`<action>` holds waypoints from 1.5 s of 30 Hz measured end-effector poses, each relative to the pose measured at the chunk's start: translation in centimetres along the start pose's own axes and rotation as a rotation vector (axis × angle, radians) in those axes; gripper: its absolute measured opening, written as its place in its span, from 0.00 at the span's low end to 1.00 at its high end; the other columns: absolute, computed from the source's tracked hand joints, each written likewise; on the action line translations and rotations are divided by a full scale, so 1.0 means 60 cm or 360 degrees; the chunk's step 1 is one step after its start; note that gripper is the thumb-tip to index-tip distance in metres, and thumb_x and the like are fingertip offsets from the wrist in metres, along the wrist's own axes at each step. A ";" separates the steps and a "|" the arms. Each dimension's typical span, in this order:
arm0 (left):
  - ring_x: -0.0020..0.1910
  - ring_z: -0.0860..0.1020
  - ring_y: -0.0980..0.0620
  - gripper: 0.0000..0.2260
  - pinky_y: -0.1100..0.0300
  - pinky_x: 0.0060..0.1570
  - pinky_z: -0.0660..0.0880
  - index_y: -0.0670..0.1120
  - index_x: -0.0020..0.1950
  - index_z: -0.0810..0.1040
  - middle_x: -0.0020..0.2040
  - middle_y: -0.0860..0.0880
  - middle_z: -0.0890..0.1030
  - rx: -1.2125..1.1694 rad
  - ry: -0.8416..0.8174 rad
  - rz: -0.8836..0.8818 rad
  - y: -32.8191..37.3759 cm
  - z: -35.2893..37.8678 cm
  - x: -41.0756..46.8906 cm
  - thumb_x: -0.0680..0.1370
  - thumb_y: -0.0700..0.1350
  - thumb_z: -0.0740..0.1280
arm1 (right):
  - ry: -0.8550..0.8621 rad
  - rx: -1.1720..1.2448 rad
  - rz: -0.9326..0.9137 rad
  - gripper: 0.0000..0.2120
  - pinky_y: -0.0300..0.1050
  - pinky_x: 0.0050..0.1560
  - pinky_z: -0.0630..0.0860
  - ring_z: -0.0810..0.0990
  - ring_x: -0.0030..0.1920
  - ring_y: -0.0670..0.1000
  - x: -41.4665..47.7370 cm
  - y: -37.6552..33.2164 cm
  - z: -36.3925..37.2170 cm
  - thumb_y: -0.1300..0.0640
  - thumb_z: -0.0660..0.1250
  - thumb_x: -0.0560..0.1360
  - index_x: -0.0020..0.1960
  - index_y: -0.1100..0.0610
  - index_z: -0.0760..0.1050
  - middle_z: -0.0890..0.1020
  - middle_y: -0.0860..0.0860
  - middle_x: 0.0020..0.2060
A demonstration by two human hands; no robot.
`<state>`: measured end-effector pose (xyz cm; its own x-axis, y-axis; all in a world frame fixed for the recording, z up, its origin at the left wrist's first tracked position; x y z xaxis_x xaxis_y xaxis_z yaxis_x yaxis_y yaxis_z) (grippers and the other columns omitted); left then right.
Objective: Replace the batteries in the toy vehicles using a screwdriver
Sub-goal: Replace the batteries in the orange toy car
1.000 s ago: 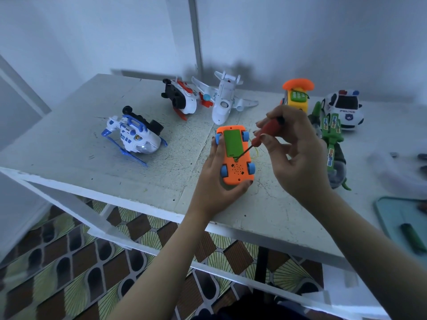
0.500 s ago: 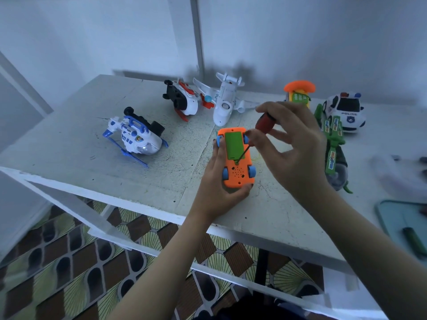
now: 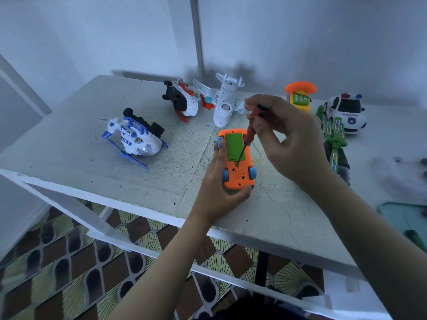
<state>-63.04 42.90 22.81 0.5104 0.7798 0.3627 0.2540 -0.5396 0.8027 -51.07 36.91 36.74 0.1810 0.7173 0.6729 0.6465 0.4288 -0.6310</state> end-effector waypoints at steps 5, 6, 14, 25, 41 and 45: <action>0.73 0.66 0.47 0.48 0.45 0.59 0.77 0.51 0.80 0.43 0.79 0.49 0.56 0.0003 -0.0023 -0.0002 -0.006 0.001 0.001 0.70 0.57 0.71 | -0.0030 0.0016 0.0091 0.11 0.44 0.55 0.79 0.80 0.54 0.45 0.012 -0.001 -0.003 0.54 0.69 0.74 0.55 0.55 0.80 0.79 0.47 0.50; 0.73 0.66 0.46 0.48 0.44 0.59 0.76 0.51 0.80 0.43 0.79 0.48 0.56 0.0010 -0.0028 -0.0003 -0.007 0.001 0.001 0.70 0.57 0.71 | 0.0028 -0.0040 0.0069 0.12 0.41 0.54 0.78 0.78 0.54 0.43 0.014 -0.002 -0.005 0.51 0.71 0.73 0.53 0.54 0.81 0.79 0.49 0.50; 0.70 0.70 0.46 0.47 0.46 0.58 0.77 0.56 0.80 0.42 0.78 0.47 0.60 0.0000 -0.0034 -0.0022 -0.011 0.002 0.002 0.70 0.57 0.70 | 0.0180 -0.0255 0.0020 0.12 0.27 0.48 0.69 0.79 0.43 0.38 0.020 -0.016 -0.016 0.54 0.73 0.72 0.54 0.53 0.81 0.82 0.44 0.37; 0.77 0.56 0.56 0.48 0.52 0.67 0.70 0.48 0.80 0.45 0.80 0.51 0.51 -0.0002 -0.0037 -0.0023 -0.002 -0.002 0.000 0.69 0.57 0.69 | -0.0074 -0.0205 -0.0033 0.09 0.29 0.54 0.69 0.77 0.51 0.42 0.018 -0.027 0.011 0.53 0.69 0.74 0.52 0.54 0.82 0.80 0.48 0.47; 0.75 0.60 0.58 0.48 0.46 0.61 0.75 0.50 0.80 0.44 0.80 0.52 0.51 -0.0012 -0.0023 0.0010 -0.006 -0.002 0.000 0.70 0.55 0.71 | -0.0166 -0.0171 0.0079 0.13 0.60 0.65 0.69 0.80 0.49 0.41 0.014 -0.019 0.004 0.56 0.59 0.78 0.59 0.51 0.79 0.82 0.41 0.42; 0.76 0.60 0.55 0.48 0.45 0.62 0.74 0.50 0.80 0.43 0.80 0.51 0.51 -0.0006 -0.0028 0.0012 -0.006 -0.002 0.001 0.70 0.56 0.70 | 0.0003 -0.0231 0.0082 0.12 0.31 0.55 0.67 0.74 0.55 0.44 0.014 -0.018 -0.001 0.44 0.67 0.73 0.55 0.45 0.80 0.80 0.51 0.45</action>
<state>-63.18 43.16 22.62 0.5267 0.7700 0.3601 0.2472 -0.5441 0.8018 -51.57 36.99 38.01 0.2179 0.7354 0.6417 0.7367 0.3073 -0.6023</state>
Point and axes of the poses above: each hand's wrist, its own x-axis towards the middle knuckle, its own z-axis out of the palm, y = z × x, the point moved 6 cm from there along x, towards the middle knuckle
